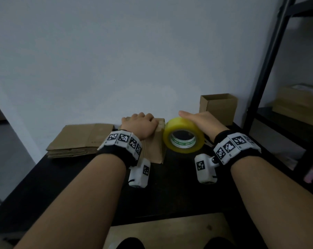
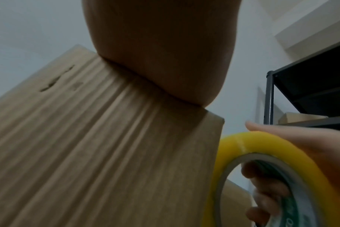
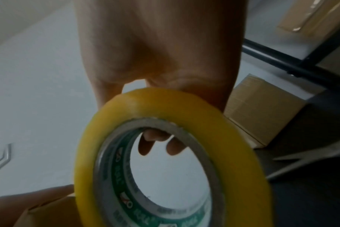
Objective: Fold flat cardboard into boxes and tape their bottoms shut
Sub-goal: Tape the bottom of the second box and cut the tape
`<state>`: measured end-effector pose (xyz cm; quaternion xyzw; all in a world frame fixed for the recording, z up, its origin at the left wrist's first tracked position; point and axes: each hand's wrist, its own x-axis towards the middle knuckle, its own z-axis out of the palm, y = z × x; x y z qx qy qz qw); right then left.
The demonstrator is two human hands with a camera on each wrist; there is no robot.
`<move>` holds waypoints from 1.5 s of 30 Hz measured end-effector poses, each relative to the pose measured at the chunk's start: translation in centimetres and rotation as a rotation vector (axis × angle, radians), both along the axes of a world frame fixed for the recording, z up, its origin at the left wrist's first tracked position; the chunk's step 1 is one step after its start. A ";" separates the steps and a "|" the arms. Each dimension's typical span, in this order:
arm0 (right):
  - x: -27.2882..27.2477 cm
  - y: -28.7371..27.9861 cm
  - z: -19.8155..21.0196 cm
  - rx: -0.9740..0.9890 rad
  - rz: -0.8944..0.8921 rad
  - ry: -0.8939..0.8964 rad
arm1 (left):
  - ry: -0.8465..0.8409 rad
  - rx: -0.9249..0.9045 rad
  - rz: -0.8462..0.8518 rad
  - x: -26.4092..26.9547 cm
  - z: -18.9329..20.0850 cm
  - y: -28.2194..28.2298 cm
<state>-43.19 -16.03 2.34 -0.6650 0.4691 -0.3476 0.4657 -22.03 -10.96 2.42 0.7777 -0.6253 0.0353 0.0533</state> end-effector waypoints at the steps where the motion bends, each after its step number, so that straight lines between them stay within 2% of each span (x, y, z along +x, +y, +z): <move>1: -0.2 0.2 -0.4 -0.011 0.020 -0.032 | 0.008 0.007 0.012 -0.2 0.0 0.0; 5: 0.1 0.5 -0.9 -0.067 0.008 -0.091 | 0.037 0.029 0.051 -0.4 0.3 0.3; 11: 1.8 0.2 -1.1 -0.217 0.036 0.239 | 0.080 0.037 0.137 -1.0 0.8 0.9; 15: 2.4 0.2 -0.9 -0.280 0.035 0.327 | 0.110 0.033 0.207 -1.3 1.0 1.1; 18: 1.6 -0.2 -1.5 -0.230 0.006 0.272 | 0.147 0.067 0.237 -1.3 1.1 1.3; 23: 0.1 0.2 -3.1 -0.053 -0.030 0.026 | 0.152 0.112 0.264 -1.3 1.3 1.0; 26: 0.5 0.3 -3.6 -0.016 -0.022 -0.061 | 0.091 0.077 0.224 -1.4 1.2 0.9; 29: 1.3 -0.2 -3.8 -0.003 -0.050 -0.110 | 0.128 0.042 0.202 -1.6 1.2 0.6; 31: 1.7 -0.7 -3.7 -0.027 -0.069 -0.095 | 0.142 0.037 0.227 -1.8 1.2 0.6; 37: 2.1 -1.5 -2.4 -0.149 -0.084 0.192 | 0.153 0.038 0.312 -2.4 1.1 0.4; 45: 2.0 -1.8 -2.0 -0.220 -0.120 0.226 | 0.256 0.055 0.297 -2.7 1.8 0.2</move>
